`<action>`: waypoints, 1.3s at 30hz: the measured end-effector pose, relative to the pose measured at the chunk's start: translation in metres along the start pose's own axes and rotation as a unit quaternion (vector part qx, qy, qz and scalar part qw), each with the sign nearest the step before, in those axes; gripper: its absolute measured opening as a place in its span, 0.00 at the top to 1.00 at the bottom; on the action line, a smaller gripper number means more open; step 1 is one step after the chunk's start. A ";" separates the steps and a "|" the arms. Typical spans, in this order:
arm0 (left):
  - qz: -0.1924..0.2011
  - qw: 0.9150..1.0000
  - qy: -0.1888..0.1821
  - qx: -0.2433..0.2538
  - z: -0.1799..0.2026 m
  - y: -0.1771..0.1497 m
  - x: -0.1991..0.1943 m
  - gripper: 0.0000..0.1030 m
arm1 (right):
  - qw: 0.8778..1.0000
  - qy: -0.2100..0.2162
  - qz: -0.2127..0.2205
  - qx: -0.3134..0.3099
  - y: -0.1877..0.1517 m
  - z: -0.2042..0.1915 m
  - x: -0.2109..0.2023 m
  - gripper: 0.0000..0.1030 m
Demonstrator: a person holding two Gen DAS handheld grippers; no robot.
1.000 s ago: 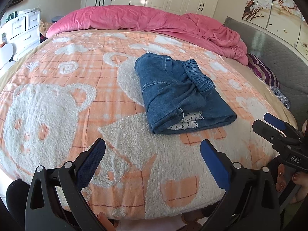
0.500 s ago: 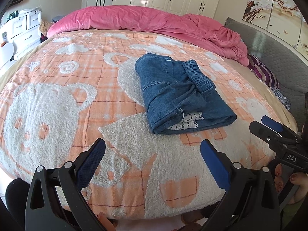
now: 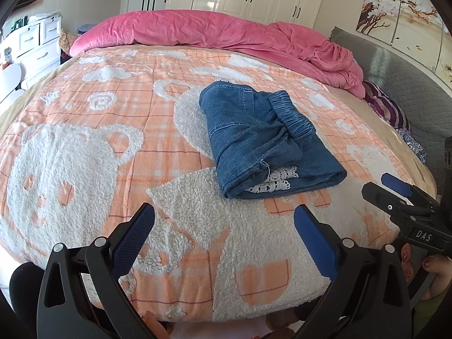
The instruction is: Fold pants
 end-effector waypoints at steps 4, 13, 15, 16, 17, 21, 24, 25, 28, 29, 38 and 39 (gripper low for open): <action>0.001 1.000 0.001 0.001 -0.001 0.000 0.000 0.04 | 1.000 -0.001 0.000 0.000 0.001 0.000 -0.001 0.09; 0.000 1.000 0.006 0.002 0.000 0.001 0.002 0.04 | 1.000 -0.001 -0.002 -0.002 0.000 -0.001 0.001 0.09; 0.000 1.000 0.008 0.002 0.000 0.001 0.002 0.04 | 1.000 -0.002 -0.002 -0.001 -0.001 -0.001 0.001 0.09; 0.000 1.000 0.009 0.002 0.000 0.001 0.002 0.04 | 1.000 -0.002 -0.002 -0.001 -0.001 -0.001 0.001 0.09; 0.000 1.000 0.010 0.002 0.000 0.001 0.002 0.04 | 1.000 -0.001 -0.002 -0.001 0.000 -0.001 0.001 0.09; -0.001 1.000 0.012 0.002 0.000 0.001 0.002 0.04 | 1.000 -0.002 -0.003 -0.001 -0.001 -0.001 0.001 0.09; -0.001 1.000 0.013 0.003 0.000 0.001 0.002 0.04 | 1.000 -0.001 -0.002 -0.001 0.000 -0.001 0.001 0.09; -0.001 1.000 0.014 0.003 0.000 0.001 0.002 0.04 | 1.000 -0.002 -0.002 -0.002 0.000 -0.001 0.001 0.09; -0.002 1.000 0.015 0.004 0.000 0.001 0.002 0.04 | 1.000 -0.002 -0.002 -0.001 0.000 -0.001 0.001 0.09; -0.002 1.000 0.015 0.004 0.000 0.001 0.002 0.04 | 1.000 -0.002 -0.002 -0.001 0.000 -0.001 0.001 0.09; -0.004 1.000 0.015 0.007 -0.001 0.002 0.002 0.04 | 1.000 -0.006 -0.005 -0.002 0.000 0.000 0.002 0.09; -0.004 1.000 0.015 0.007 0.000 0.002 0.002 0.04 | 1.000 -0.007 -0.005 -0.003 0.000 0.002 0.002 0.09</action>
Point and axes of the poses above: each gripper's, at about its wrist camera, not at the fingertips, and x roughly the way its jaws point, z to its right, y to its top, the point moved 1 cm from there along x, roughly the way its jaws point, and after that the axes turned 15 degrees about y, right-handed, at the moved point
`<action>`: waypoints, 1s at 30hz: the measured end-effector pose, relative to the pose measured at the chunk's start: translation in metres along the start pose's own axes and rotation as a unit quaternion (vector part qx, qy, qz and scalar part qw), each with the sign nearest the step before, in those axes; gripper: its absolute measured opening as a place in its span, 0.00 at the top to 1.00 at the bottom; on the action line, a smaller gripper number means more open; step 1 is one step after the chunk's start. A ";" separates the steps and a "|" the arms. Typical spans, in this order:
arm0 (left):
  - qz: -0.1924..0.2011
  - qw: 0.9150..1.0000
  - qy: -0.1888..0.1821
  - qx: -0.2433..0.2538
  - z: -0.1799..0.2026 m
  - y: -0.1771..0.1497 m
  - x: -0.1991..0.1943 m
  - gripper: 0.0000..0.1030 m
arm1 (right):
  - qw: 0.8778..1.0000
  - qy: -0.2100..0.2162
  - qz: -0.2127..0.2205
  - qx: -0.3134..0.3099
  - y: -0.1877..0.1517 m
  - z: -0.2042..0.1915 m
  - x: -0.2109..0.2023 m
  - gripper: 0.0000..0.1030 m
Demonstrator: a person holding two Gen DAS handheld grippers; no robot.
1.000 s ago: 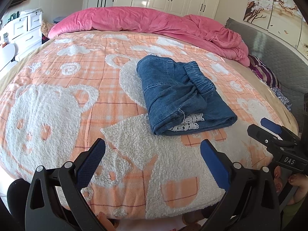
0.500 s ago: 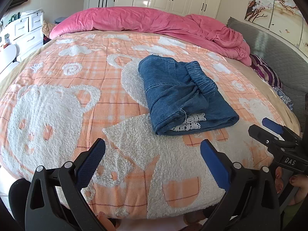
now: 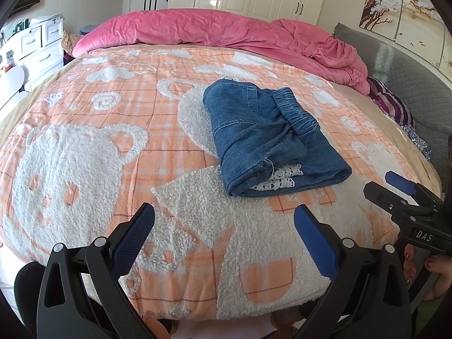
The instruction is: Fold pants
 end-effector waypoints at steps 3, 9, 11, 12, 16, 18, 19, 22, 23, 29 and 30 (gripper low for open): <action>0.002 1.000 -0.002 0.001 0.000 0.000 -0.002 0.04 | 1.000 -0.002 0.002 -0.001 -0.001 0.002 -0.002 0.09; 0.003 1.000 -0.003 0.007 0.004 0.000 -0.004 0.04 | 1.000 -0.004 0.001 0.000 0.000 0.003 -0.002 0.09; 0.003 1.000 -0.003 0.008 0.005 0.000 -0.004 0.04 | 1.000 -0.003 0.000 0.000 0.000 0.003 -0.002 0.09; 0.003 1.000 -0.003 0.008 0.005 0.000 -0.004 0.04 | 1.000 -0.004 0.000 -0.001 0.000 0.003 -0.002 0.09; 0.002 1.000 -0.002 0.008 0.005 0.000 -0.004 0.04 | 1.000 -0.002 -0.002 0.000 0.000 0.002 -0.001 0.09; -0.001 1.000 0.004 0.011 0.006 0.000 -0.004 0.04 | 1.000 -0.002 -0.003 0.000 0.000 0.003 0.000 0.09; -0.003 1.000 0.007 0.013 0.007 0.000 -0.003 0.04 | 1.000 -0.003 -0.003 0.000 0.000 0.003 0.000 0.09; -0.012 1.000 0.010 0.013 0.008 -0.001 0.000 0.04 | 1.000 -0.004 -0.004 0.002 0.000 0.004 0.000 0.09; -0.013 1.000 0.009 0.013 0.007 -0.002 0.001 0.04 | 1.000 -0.004 -0.004 0.003 -0.001 0.004 0.001 0.09; -0.015 1.000 -0.013 0.009 0.007 0.000 -0.001 0.04 | 1.000 -0.005 -0.007 0.004 0.000 0.004 0.002 0.09; -0.016 1.000 -0.020 0.009 0.007 0.001 -0.002 0.04 | 1.000 -0.006 -0.008 0.005 -0.001 0.005 0.002 0.09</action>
Point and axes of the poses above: each gripper's, at about its wrist camera, not at the fingertips, and x roughly the way its jaws point, z to its right, y to its top, the point moved 1 cm from there along x, roughly the way its jaws point, and after that the axes turned 15 degrees about y, right-handed, at the moved point
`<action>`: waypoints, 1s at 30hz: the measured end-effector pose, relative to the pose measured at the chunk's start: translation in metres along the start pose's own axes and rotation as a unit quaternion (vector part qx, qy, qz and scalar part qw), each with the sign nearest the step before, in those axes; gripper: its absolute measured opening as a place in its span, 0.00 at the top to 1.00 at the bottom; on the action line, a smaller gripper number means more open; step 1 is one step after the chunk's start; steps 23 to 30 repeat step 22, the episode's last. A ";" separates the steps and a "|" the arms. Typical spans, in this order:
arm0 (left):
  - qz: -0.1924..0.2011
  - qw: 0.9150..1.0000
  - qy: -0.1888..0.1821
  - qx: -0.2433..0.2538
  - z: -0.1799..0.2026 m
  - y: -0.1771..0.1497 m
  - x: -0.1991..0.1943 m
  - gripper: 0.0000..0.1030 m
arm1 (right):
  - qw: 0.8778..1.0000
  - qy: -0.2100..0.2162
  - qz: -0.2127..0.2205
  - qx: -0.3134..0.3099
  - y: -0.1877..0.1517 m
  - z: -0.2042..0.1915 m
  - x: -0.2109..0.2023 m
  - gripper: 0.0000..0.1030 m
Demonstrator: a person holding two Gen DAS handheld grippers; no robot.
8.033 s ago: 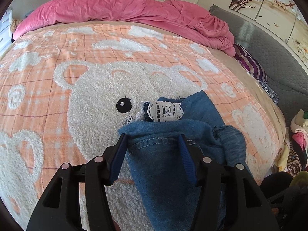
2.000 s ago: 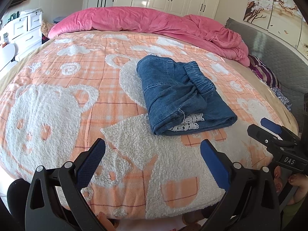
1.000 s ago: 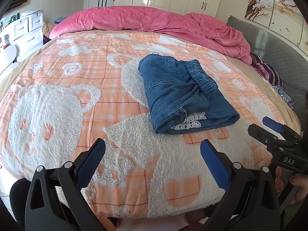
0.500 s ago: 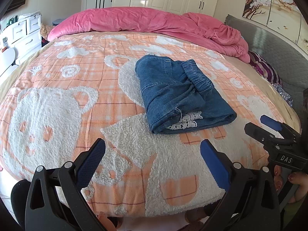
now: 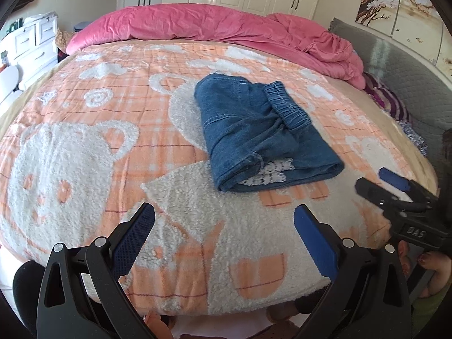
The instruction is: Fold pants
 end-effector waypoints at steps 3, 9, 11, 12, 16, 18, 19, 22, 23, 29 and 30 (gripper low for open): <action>0.000 1.000 0.012 0.004 0.002 0.002 0.000 0.04 | 1.000 -0.002 -0.001 0.002 0.000 0.001 0.000 0.09; 0.005 1.000 0.009 -0.003 -0.004 0.008 -0.002 0.04 | 1.000 -0.002 -0.007 0.013 0.001 0.005 0.002 0.09; 0.019 0.999 -0.009 -0.043 -0.021 0.018 -0.008 0.04 | 1.000 -0.001 -0.007 0.025 0.003 0.013 0.002 0.09; 0.020 0.998 -0.015 -0.060 -0.029 0.025 -0.008 0.04 | 1.000 -0.003 -0.006 0.029 0.006 0.017 0.001 0.09; -0.001 0.994 0.049 -0.094 -0.079 0.061 0.020 0.04 | 0.997 -0.050 0.005 0.060 0.035 0.065 -0.012 0.09; -0.019 0.988 0.132 -0.080 -0.101 0.076 0.048 0.04 | 0.992 -0.096 0.015 0.076 0.055 0.106 -0.025 0.09; -0.026 0.982 0.171 -0.076 -0.117 0.085 0.067 0.04 | 0.989 -0.108 0.021 0.100 0.062 0.128 -0.030 0.09; -0.057 0.971 0.213 -0.092 -0.162 0.103 0.114 0.04 | 0.974 -0.139 0.007 0.180 0.074 0.211 -0.032 0.09; -0.057 0.971 0.213 -0.092 -0.162 0.103 0.114 0.04 | 0.974 -0.139 0.007 0.180 0.074 0.211 -0.032 0.09; -0.057 0.971 0.213 -0.092 -0.162 0.103 0.114 0.04 | 0.974 -0.139 0.007 0.180 0.074 0.211 -0.032 0.09; -0.057 0.971 0.213 -0.092 -0.162 0.103 0.114 0.04 | 0.974 -0.139 0.007 0.180 0.074 0.211 -0.032 0.09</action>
Point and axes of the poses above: each gripper's, at about its wrist camera, not at the fingertips, and x roughly the way its jaws point, z to its right, y to its top, the point moved 1 cm from there along x, roughly the way its jaws point, and after that the axes turned 15 degrees about y, right-handed, at the moved point
